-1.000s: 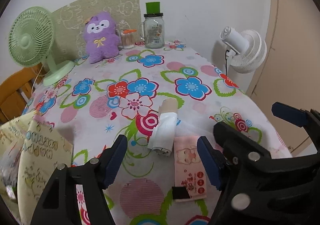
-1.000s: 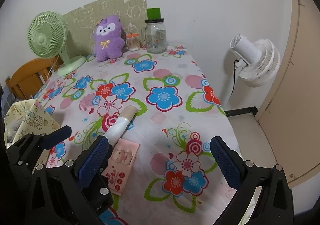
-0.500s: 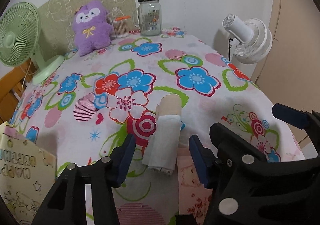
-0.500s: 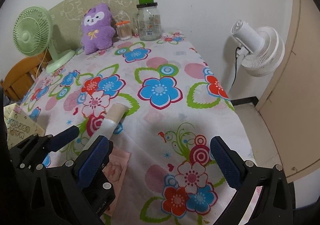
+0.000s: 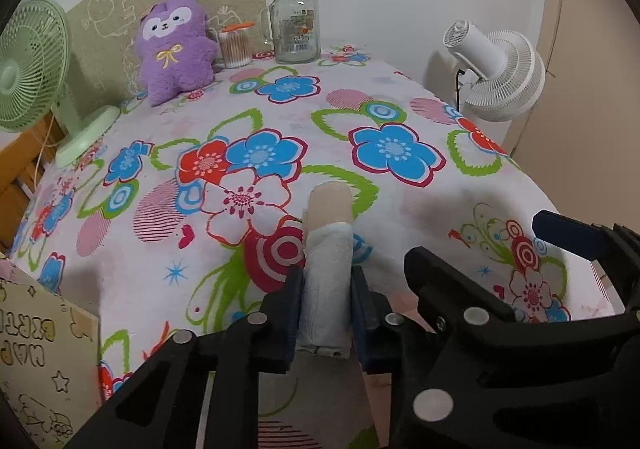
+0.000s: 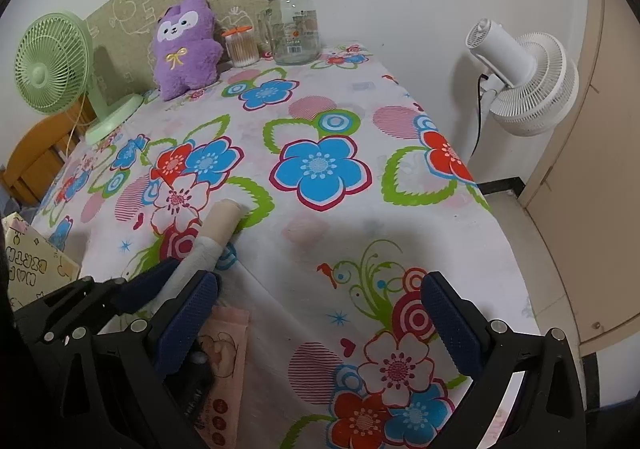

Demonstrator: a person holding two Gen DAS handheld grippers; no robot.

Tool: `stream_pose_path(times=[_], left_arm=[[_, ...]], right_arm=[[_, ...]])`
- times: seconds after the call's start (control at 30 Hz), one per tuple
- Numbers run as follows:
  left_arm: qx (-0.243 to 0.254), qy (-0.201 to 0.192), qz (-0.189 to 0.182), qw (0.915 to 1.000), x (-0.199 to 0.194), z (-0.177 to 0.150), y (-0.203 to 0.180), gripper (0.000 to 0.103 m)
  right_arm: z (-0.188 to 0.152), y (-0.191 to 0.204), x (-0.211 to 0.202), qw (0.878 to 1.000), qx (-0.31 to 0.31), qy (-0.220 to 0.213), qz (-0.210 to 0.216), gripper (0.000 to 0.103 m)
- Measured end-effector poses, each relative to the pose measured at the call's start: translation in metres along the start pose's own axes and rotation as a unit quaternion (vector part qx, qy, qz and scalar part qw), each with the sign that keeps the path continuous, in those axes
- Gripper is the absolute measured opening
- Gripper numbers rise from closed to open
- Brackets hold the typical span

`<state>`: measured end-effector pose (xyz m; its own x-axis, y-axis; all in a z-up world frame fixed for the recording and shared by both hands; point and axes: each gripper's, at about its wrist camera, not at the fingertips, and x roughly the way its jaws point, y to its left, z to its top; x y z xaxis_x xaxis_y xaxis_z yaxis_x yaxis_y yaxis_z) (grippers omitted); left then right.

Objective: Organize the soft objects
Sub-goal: 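Lift the white roll with the left tool while the right tool moves to the pink wipes pack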

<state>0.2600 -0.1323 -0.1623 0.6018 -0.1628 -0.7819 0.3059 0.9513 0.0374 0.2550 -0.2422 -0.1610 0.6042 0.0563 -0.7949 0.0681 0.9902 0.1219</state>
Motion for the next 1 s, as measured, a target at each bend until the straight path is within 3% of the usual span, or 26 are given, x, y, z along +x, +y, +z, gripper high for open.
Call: stream_pose_path(times=[0.13, 0.6, 1.0], left_arm=[[-0.015, 0.001, -0.006, 0.9999, -0.008, -0.002, 0.006, 0.019], [-0.016, -0.023, 0.031, 0.9991, -0.049, -0.025, 0.021, 0.018], [-0.052, -0.021, 0.04, 0.9976, -0.063, -0.053, 0.044, 0.019]], right_arm=[[-0.001, 0.004, -0.004, 1.0, 0.0, -0.003, 0.006, 0.103], [-0.014, 0.034, -0.031, 0.999, -0.013, -0.014, 0.033, 0.103], [-0.03, 0.056, -0.038, 0.999, -0.039, -0.009, 0.028, 0.103]])
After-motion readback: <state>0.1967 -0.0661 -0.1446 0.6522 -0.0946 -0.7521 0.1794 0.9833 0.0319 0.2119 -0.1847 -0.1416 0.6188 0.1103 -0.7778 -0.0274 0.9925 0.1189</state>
